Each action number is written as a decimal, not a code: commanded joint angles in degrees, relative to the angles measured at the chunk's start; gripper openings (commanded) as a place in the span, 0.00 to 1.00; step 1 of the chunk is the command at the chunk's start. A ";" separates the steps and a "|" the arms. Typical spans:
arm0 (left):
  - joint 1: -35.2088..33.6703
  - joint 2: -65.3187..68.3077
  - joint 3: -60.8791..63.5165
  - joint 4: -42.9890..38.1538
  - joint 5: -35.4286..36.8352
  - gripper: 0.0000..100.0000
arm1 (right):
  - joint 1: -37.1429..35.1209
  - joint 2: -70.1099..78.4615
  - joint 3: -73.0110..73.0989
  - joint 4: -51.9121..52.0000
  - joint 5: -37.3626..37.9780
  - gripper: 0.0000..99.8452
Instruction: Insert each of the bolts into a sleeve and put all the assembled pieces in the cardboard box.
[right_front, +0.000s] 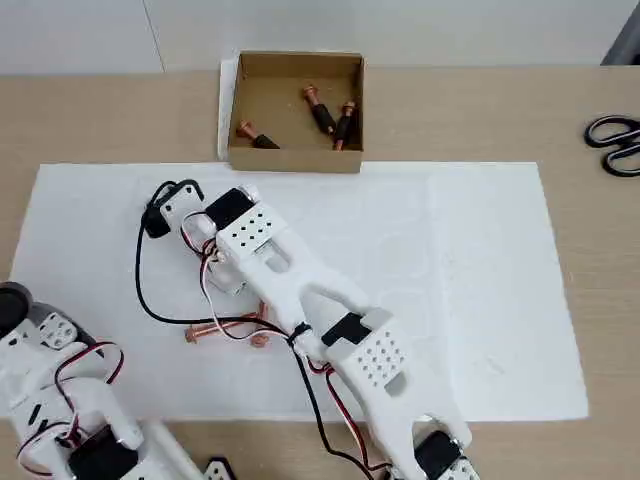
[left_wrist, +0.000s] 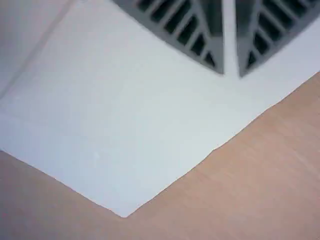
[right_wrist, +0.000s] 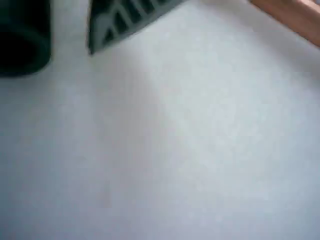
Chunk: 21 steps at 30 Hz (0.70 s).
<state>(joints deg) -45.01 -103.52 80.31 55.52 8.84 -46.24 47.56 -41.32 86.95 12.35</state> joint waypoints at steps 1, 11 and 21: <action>-0.09 -0.70 -0.22 0.09 0.26 0.01 | 1.01 0.13 0.18 -0.22 -0.09 0.17; 0.88 -0.44 -4.53 4.66 0.09 0.01 | 4.26 -2.24 -5.98 4.53 0.09 0.00; 15.03 17.23 -25.71 11.25 1.49 0.01 | 14.90 -25.45 -7.38 10.59 6.33 0.00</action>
<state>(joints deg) -32.97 -96.04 61.23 64.22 8.92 -34.11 34.29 -52.04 96.79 16.13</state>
